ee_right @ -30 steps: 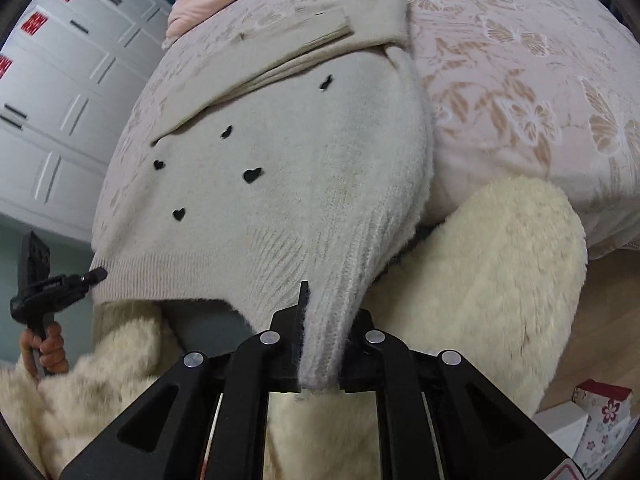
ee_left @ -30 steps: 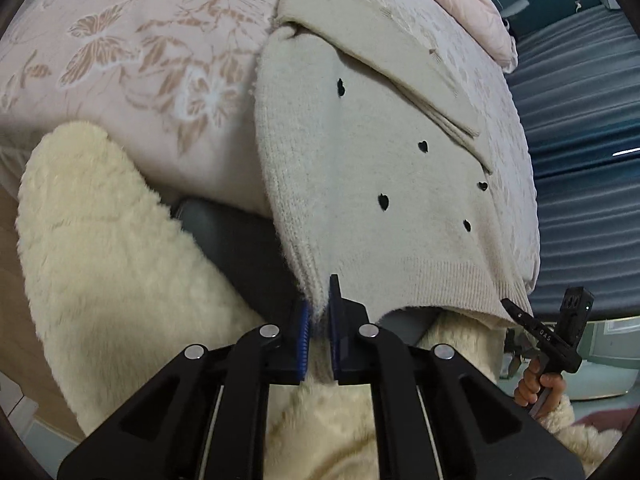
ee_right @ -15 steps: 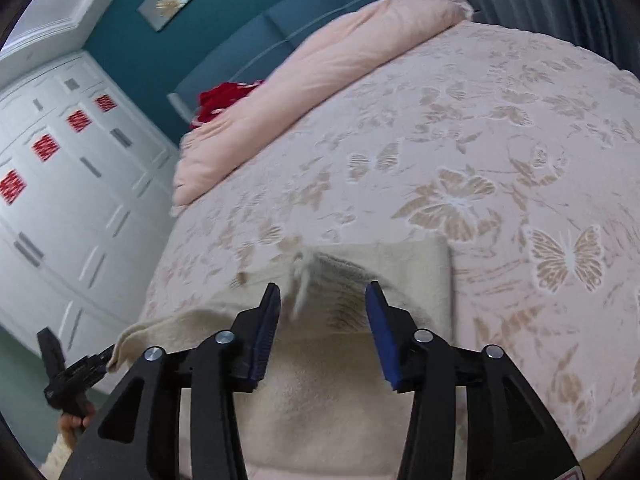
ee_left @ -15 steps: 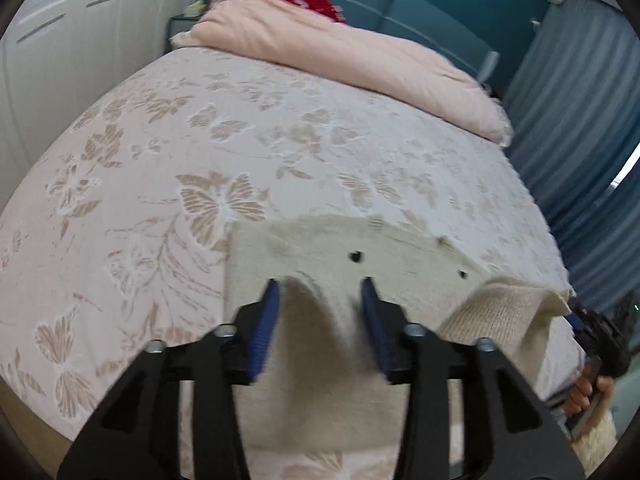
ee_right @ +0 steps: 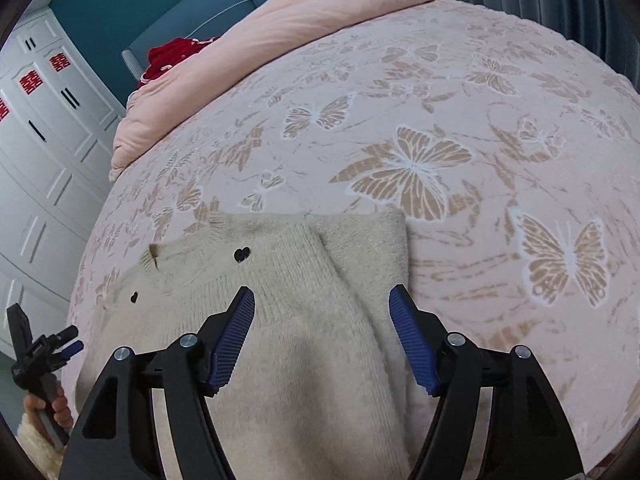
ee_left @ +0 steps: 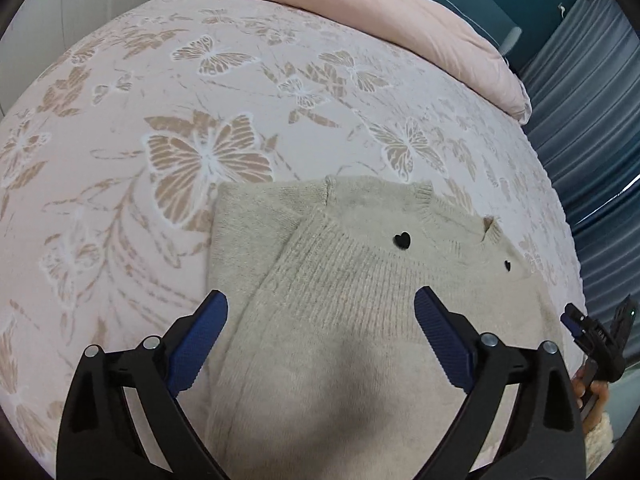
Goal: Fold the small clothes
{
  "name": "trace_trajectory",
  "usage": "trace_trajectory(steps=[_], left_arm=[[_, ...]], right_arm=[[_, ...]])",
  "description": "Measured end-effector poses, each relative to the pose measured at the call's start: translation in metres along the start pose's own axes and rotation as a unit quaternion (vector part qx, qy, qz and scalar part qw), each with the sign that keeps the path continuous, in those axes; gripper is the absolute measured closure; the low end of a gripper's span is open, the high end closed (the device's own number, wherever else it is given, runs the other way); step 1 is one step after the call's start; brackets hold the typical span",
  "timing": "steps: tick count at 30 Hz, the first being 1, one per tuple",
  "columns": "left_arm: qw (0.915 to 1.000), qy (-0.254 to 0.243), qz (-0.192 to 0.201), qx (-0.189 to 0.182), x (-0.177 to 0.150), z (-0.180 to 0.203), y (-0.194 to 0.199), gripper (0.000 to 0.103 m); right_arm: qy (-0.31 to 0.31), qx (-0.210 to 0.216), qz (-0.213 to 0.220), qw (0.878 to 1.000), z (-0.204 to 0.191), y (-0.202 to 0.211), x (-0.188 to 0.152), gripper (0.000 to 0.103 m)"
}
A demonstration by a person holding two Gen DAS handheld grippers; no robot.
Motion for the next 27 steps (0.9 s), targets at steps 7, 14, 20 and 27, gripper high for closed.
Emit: trace_trajectory(steps=[7,14,20,27], left_arm=[[0.9950,-0.051,-0.083,-0.022,0.000,0.024,-0.048,0.069],[0.9971,-0.071,0.007,-0.027,0.015,0.046,0.017,0.103],[0.9967,-0.035,0.064,-0.035,0.081,0.054,0.049,0.103],[0.9967,-0.017,-0.077,-0.017,0.039,0.026,-0.031,0.063]], right_arm=[[0.050,-0.030,-0.048,0.997,-0.028,-0.038,-0.007,0.064],[0.054,0.036,0.067,0.996,-0.046,0.048,0.000,0.096],[0.045,0.035,0.104,0.993,-0.046,0.060,0.057,0.095],[0.021,0.013,0.004,1.000,-0.034,-0.013,0.017,0.094]])
Point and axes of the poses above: each gripper's, at about its wrist camera, not at the fingertips, and y roughly against the way its jaws point, z to its right, x to its top, the point moved 3 cm from there along -y, roughly the way its jaws point, and after that the axes turned 11 degrees about -x, right-handed, at the moved point
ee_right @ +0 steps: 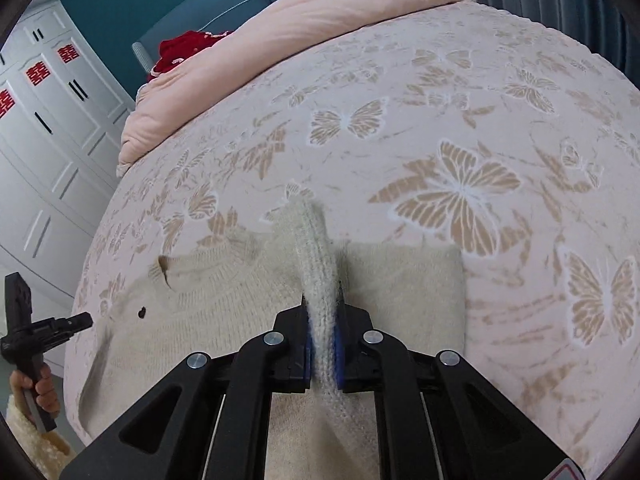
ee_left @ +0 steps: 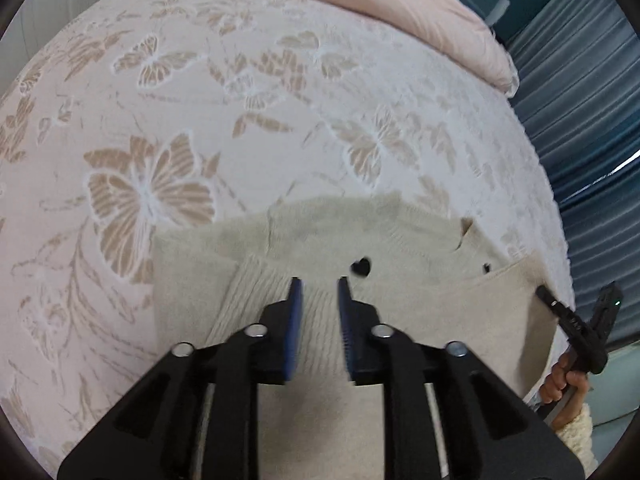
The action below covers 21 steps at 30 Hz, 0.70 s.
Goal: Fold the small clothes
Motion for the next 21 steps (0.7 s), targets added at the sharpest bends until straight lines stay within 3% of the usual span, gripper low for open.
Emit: trace_trajectory(steps=[2,6,9,10,11,12,16,21], left_arm=[[0.9993,-0.008,0.003,0.036,-0.010,-0.010,-0.010,0.045],[0.9976,0.018,0.034,0.057,-0.010,-0.029,-0.013,0.045],[0.9986,0.036,0.032,0.021,-0.012,-0.033,-0.020,0.046],[0.9990,0.028,0.020,0.029,-0.014,-0.032,-0.026,0.049],[0.9989,0.011,0.016,0.042,-0.016,-0.030,-0.029,0.065],[0.9987,0.000,0.016,0.048,-0.017,-0.026,-0.028,0.089],[0.9969,-0.002,0.079,0.006,-0.011,-0.006,0.016,0.092],[0.9882,-0.023,0.151,-0.010,0.029,0.026,0.071,0.092]], right_arm=[[0.007,0.001,-0.004,1.000,-0.001,-0.001,-0.009,0.094],[0.004,0.007,-0.009,1.000,0.001,-0.001,-0.016,0.094],[0.004,0.008,-0.012,1.000,0.000,-0.003,-0.020,0.094],[0.001,0.009,-0.014,1.000,0.000,-0.004,-0.022,0.094],[-0.002,0.011,-0.016,1.000,0.000,-0.005,-0.024,0.094],[-0.007,0.011,-0.014,1.000,0.000,-0.004,-0.026,0.094],[-0.032,0.034,0.024,0.999,0.002,0.026,-0.028,0.095],[-0.048,0.044,0.102,0.993,0.008,0.070,0.020,0.095]])
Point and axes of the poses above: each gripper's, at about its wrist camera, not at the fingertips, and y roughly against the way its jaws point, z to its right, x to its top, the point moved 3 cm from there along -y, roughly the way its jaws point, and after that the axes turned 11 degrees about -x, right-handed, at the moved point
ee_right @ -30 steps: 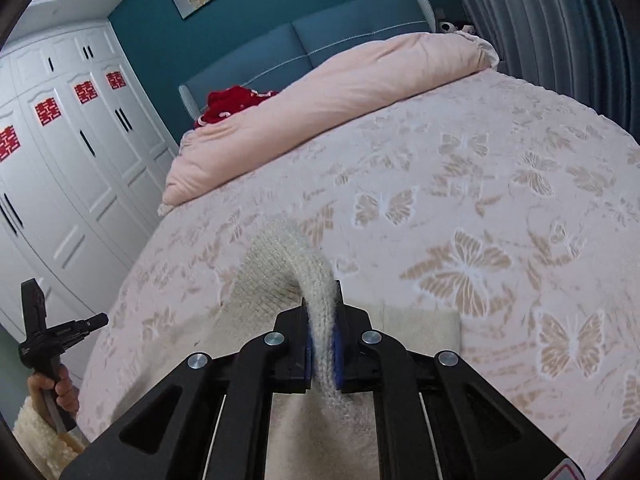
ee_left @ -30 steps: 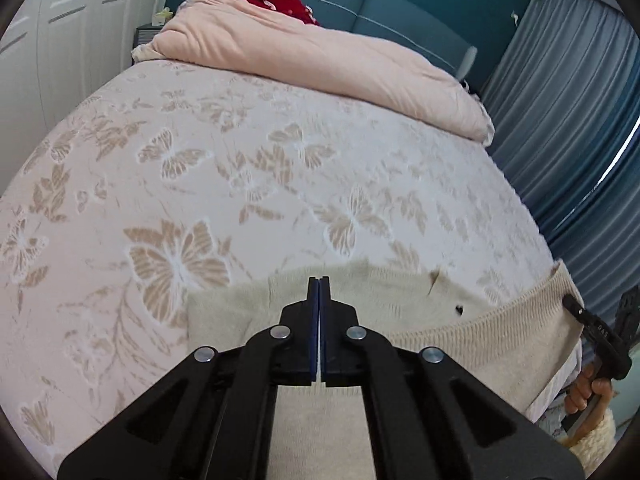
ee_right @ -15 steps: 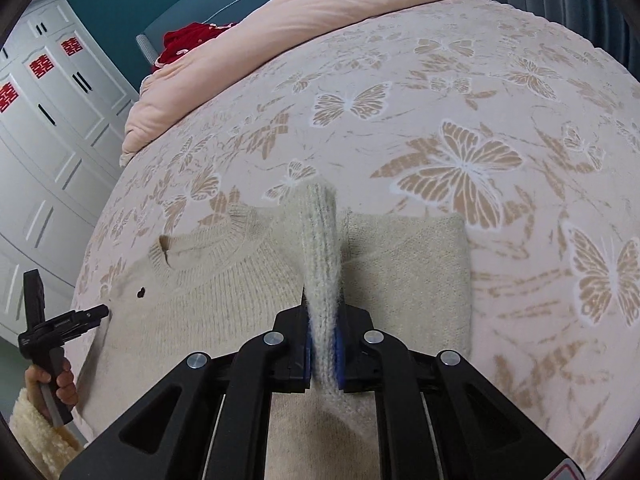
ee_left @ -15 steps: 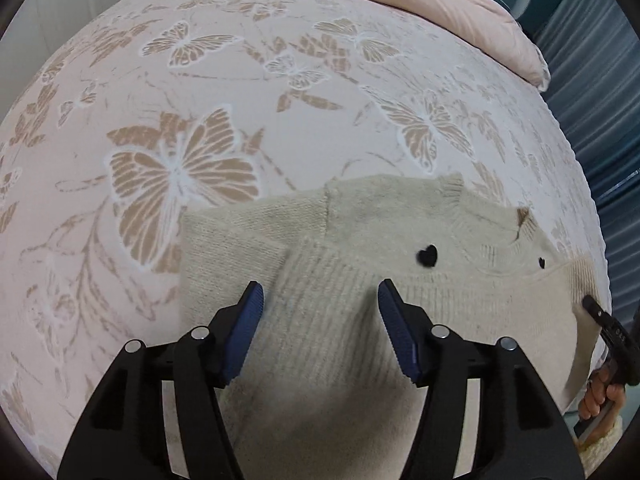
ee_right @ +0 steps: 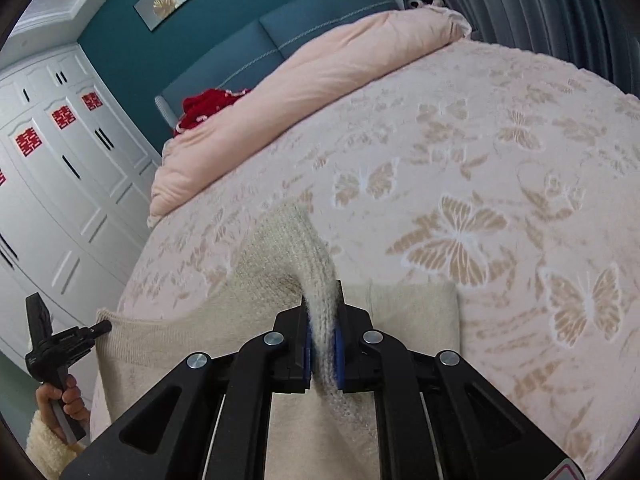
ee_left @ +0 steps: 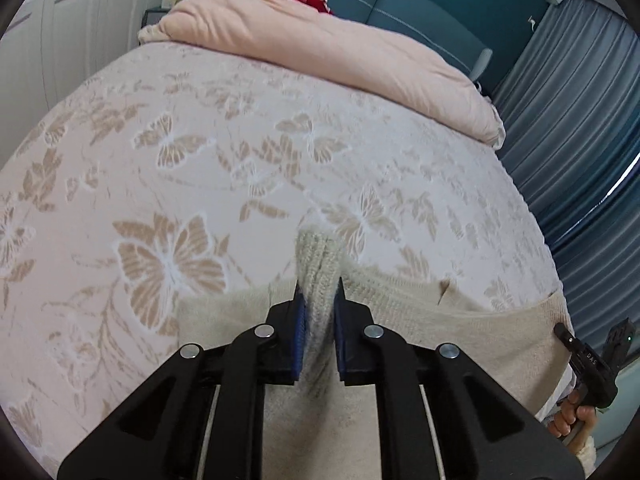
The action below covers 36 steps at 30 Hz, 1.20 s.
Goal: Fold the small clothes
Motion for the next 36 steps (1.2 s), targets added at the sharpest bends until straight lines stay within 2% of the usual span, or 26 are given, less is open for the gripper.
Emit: trace_trajectory(steps=[2,3,4,7,8,9,10,11,13,14,15,16,18,20,21,23,24,26,28,29,31,32,34,35,36], left_arm=[[0.9998,-0.004,0.004,0.020,0.015,-0.003,-0.012,0.092],[0.9997,0.005,-0.009,0.023,0.017,-0.010,-0.025,0.092],[0.9990,0.014,-0.027,0.033,0.015,-0.019,-0.042,0.091],[0.9907,0.021,-0.089,0.100,-0.015,-0.051,-0.098,0.087],[0.9858,0.026,-0.108,0.126,-0.027,-0.059,-0.108,0.086],[0.9868,0.029,-0.099,0.125,-0.035,-0.060,-0.106,0.084],[0.9897,0.026,-0.073,0.120,-0.038,-0.055,-0.094,0.082],[0.9903,0.015,-0.058,0.126,-0.041,-0.048,-0.081,0.078],[0.9899,-0.007,-0.040,0.136,-0.048,-0.031,-0.052,0.064],[0.9912,-0.015,-0.024,0.130,-0.052,-0.020,-0.037,0.050],[0.9924,-0.016,-0.007,0.122,-0.059,-0.008,-0.024,0.038],[0.9942,-0.014,0.005,0.106,-0.068,0.003,-0.014,0.036],[0.9978,-0.005,-0.008,0.066,-0.092,0.025,-0.011,0.035],[0.9981,0.015,-0.035,0.048,-0.119,0.036,-0.022,0.035],[0.9974,0.019,-0.052,0.047,-0.132,0.038,-0.031,0.036],[0.9942,0.023,-0.078,0.071,-0.158,0.035,-0.041,0.037],[0.9928,0.012,-0.084,0.084,-0.166,0.033,-0.042,0.037],[0.9910,-0.016,-0.086,0.101,-0.173,0.026,-0.035,0.036],[0.9891,-0.015,-0.082,0.121,-0.174,0.011,-0.024,0.036],[0.9890,-0.007,-0.082,0.123,-0.174,0.001,-0.019,0.038],[0.9915,0.010,-0.083,0.100,-0.176,-0.013,-0.014,0.043],[0.9916,0.003,-0.082,0.100,-0.177,-0.015,-0.013,0.046],[0.9886,-0.027,-0.085,0.121,-0.181,-0.007,-0.016,0.046],[0.9867,-0.033,-0.085,0.135,-0.182,-0.001,-0.016,0.046],[0.9860,-0.034,-0.083,0.141,-0.182,0.007,-0.014,0.045]], right_arm=[[0.009,-0.029,0.002,1.000,0.005,-0.017,0.013,0.095],[0.012,-0.040,-0.019,0.999,0.010,-0.037,0.013,0.095],[0.009,-0.054,-0.047,0.997,0.018,-0.060,0.009,0.095],[-0.010,-0.102,-0.145,0.984,0.043,-0.124,-0.021,0.095],[-0.009,-0.115,-0.146,0.982,0.046,-0.127,-0.025,0.095],[-0.012,-0.113,-0.132,0.985,0.045,-0.119,-0.023,0.092],[-0.008,-0.121,-0.115,0.986,0.041,-0.106,-0.020,0.088],[0.008,-0.143,-0.095,0.985,0.034,-0.090,-0.017,0.082],[0.058,-0.155,-0.051,0.985,0.014,-0.056,-0.014,0.082],[0.081,-0.149,-0.034,0.985,-0.001,-0.042,-0.017,0.081],[0.098,-0.126,-0.034,0.987,-0.018,-0.035,-0.025,0.081],[0.107,-0.091,-0.049,0.989,-0.036,-0.033,-0.034,0.081],[0.113,-0.005,-0.104,0.988,-0.078,-0.041,-0.068,0.085],[0.122,0.056,-0.165,0.977,-0.118,-0.055,-0.113,0.093],[0.137,0.063,-0.181,0.972,-0.134,-0.061,-0.134,0.094],[0.169,0.055,-0.193,0.965,-0.153,-0.065,-0.163,0.096],[0.179,0.043,-0.187,0.965,-0.151,-0.065,-0.167,0.100],[0.160,0.008,-0.170,0.972,-0.121,-0.059,-0.160,0.101],[0.107,-0.039,-0.154,0.982,-0.062,-0.048,-0.141,0.103],[0.073,-0.049,-0.150,0.985,-0.030,-0.041,-0.134,0.103],[0.034,-0.129,-0.138,0.981,0.033,-0.024,-0.126,0.103],[0.019,-0.124,-0.134,0.983,0.053,-0.016,-0.124,0.103],[-0.012,-0.134,-0.132,0.982,0.075,0.000,-0.123,0.103],[-0.006,-0.141,-0.131,0.981,0.071,0.007,-0.121,0.103],[0.010,-0.146,-0.125,0.981,0.060,0.012,-0.118,0.097]])
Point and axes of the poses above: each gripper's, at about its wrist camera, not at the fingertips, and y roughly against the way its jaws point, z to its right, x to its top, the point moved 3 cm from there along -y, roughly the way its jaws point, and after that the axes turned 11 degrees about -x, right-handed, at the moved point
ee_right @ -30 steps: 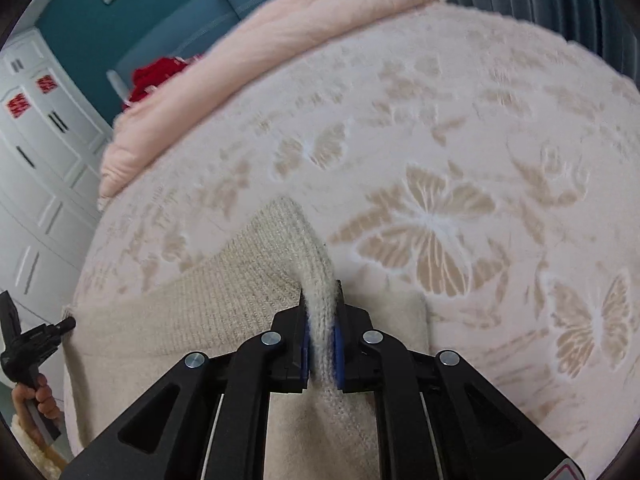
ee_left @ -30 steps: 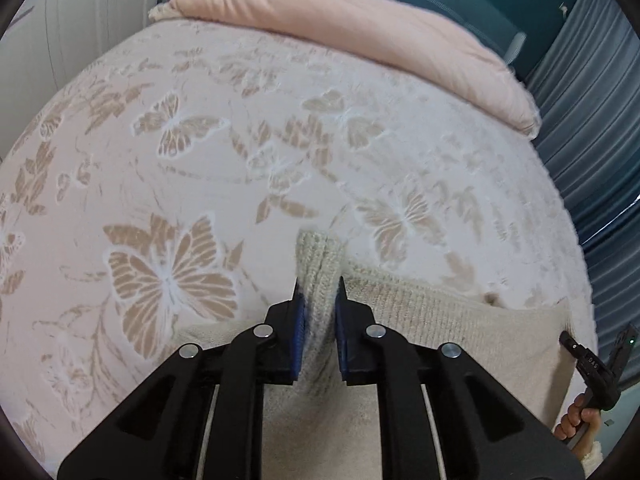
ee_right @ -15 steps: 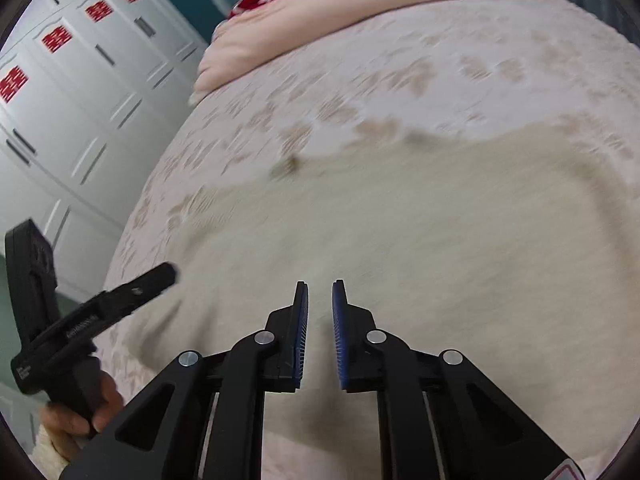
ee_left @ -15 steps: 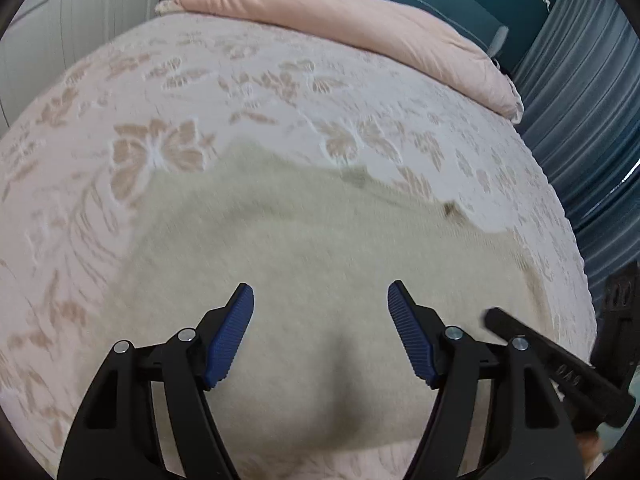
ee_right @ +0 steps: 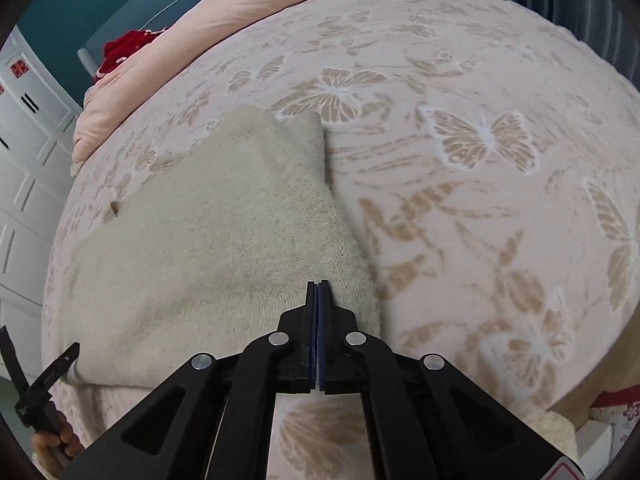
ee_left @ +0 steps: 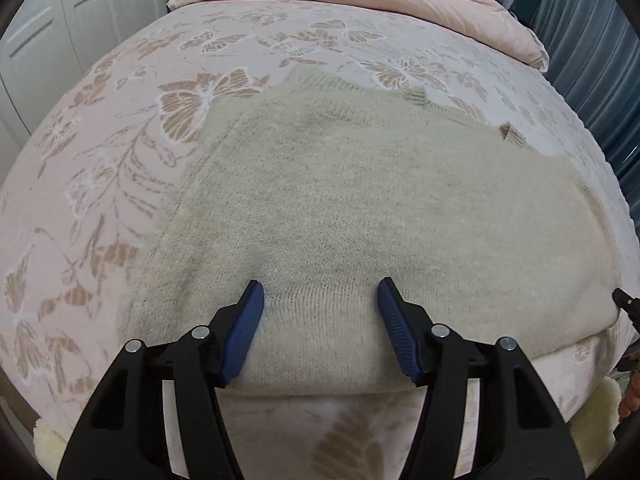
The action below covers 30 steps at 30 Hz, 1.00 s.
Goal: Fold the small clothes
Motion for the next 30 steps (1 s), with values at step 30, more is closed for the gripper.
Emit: trace_trajectory(steps=[30], left_arm=[[0.9914,0.111,0.040,-0.057,-0.013,-0.022,0.045,0.014]], right_arm=[[0.257,0.122,-0.063,0.957,-0.264,0.011,-0.102,0.092]])
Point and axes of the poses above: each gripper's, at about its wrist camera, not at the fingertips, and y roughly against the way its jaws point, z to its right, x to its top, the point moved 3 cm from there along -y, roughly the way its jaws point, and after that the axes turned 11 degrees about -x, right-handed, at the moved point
